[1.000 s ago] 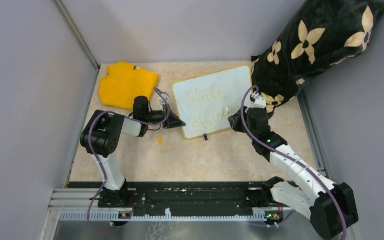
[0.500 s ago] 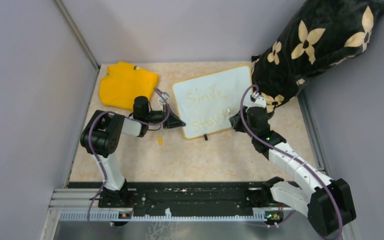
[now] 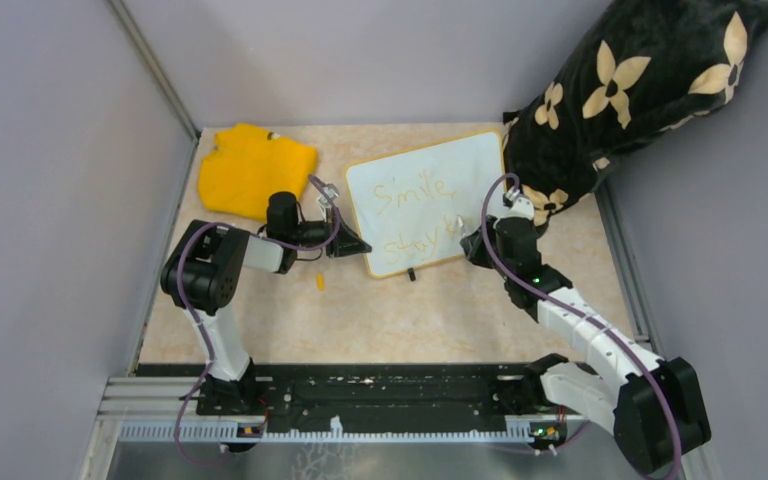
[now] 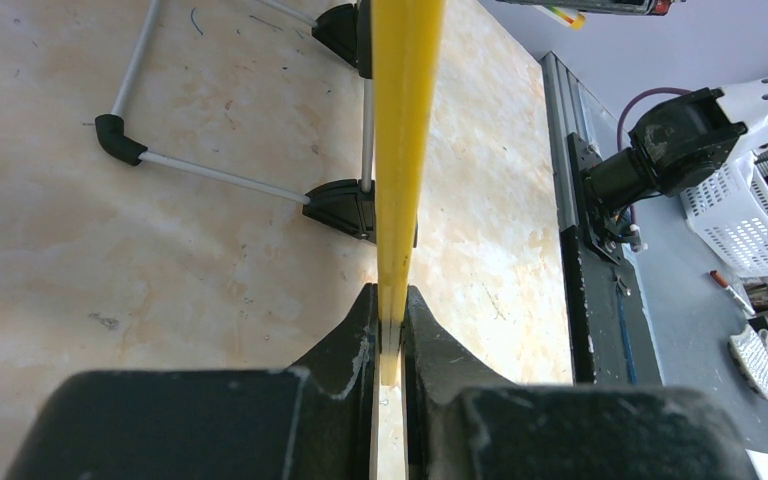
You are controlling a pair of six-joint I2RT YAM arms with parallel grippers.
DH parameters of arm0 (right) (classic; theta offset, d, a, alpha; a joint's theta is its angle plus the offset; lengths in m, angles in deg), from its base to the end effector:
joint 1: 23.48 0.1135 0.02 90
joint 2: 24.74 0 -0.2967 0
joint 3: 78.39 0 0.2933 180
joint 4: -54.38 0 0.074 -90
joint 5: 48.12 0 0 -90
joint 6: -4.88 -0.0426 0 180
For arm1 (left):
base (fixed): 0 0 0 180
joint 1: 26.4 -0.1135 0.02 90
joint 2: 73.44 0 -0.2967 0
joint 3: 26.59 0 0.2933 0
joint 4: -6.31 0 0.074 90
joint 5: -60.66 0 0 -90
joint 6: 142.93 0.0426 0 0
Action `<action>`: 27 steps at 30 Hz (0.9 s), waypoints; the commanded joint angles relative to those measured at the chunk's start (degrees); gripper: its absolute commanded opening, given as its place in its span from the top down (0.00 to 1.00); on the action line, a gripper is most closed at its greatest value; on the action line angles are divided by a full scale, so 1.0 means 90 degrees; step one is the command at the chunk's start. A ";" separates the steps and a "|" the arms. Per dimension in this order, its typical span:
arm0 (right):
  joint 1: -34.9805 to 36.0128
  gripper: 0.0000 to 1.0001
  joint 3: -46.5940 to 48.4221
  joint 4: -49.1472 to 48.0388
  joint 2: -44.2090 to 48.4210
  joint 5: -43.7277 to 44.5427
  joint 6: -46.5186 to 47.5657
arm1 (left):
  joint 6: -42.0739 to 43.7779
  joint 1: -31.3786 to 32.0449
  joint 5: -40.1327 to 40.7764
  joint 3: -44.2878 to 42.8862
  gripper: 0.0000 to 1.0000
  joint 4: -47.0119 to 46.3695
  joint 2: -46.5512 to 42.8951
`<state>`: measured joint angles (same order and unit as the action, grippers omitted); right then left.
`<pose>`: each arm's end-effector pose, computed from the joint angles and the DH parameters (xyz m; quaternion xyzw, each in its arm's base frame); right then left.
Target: Write a sentence on the whiteboard
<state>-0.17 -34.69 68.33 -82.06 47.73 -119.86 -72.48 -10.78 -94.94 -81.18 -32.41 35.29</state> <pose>0.2295 0.0942 0.2403 0.1114 0.8472 0.2130 0.4737 0.3511 -0.1384 0.1324 0.3051 0.6796 -0.5647 0.3553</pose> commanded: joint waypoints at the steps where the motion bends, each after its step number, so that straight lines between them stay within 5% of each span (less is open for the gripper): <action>1: -0.0111 1.00 -0.0020 -0.0132 0.0166 0.0006 -0.0028 | 0.0151 -0.0026 0.0357 0.0007 1.00 0.0516 0.0078; 13: -0.0137 1.00 0.0160 0.0646 0.1403 0.0263 0.0064 | 0.0151 -0.0026 0.0365 0.0005 1.00 0.0516 0.0049; 27: -0.0266 1.00 -0.1174 0.1820 0.3264 0.0817 -0.0250 | 0.0209 -0.0026 0.0370 0.0012 1.00 0.0560 0.0049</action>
<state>-2.29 -43.10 81.89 -56.60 53.15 -120.29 -72.26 -10.78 -94.94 -81.22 -32.12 35.16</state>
